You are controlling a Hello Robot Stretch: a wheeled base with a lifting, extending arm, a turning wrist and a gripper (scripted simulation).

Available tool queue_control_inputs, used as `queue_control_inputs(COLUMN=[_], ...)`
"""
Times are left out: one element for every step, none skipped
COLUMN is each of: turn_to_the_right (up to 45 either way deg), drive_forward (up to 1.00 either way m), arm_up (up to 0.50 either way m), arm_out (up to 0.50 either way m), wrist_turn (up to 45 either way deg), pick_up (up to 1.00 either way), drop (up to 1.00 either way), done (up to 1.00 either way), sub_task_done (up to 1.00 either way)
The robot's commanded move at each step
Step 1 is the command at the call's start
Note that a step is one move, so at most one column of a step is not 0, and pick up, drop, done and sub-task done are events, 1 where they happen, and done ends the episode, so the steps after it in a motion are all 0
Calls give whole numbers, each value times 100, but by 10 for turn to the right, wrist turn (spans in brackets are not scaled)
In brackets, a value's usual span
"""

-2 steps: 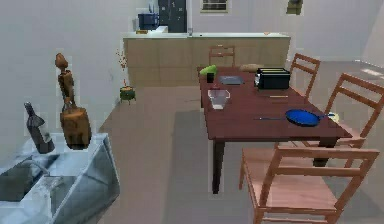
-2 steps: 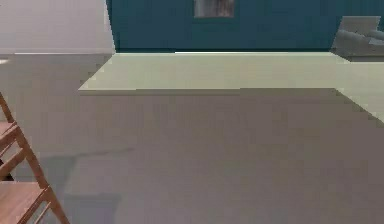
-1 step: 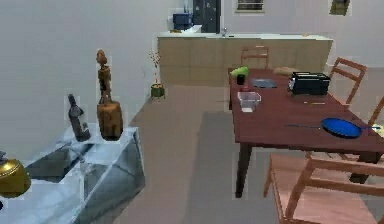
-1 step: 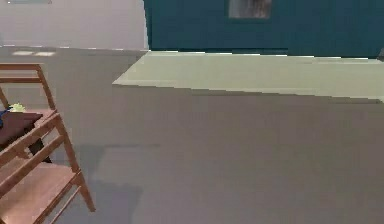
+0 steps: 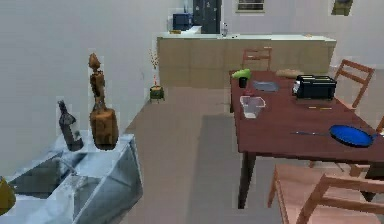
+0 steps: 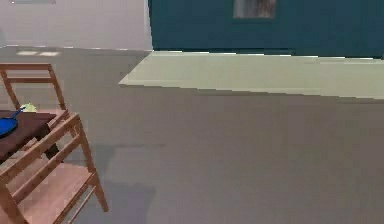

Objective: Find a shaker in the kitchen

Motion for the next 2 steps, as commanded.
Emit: queue_control_inputs(turn_to_the_right=[-450,-120], drive_forward=[0,0], arm_up=[0,0], arm_out=[0,0], wrist_turn=[0,0], pick_up=[0,0], drop=[0,0], done=[0,0], sub_task_done=[0,0])
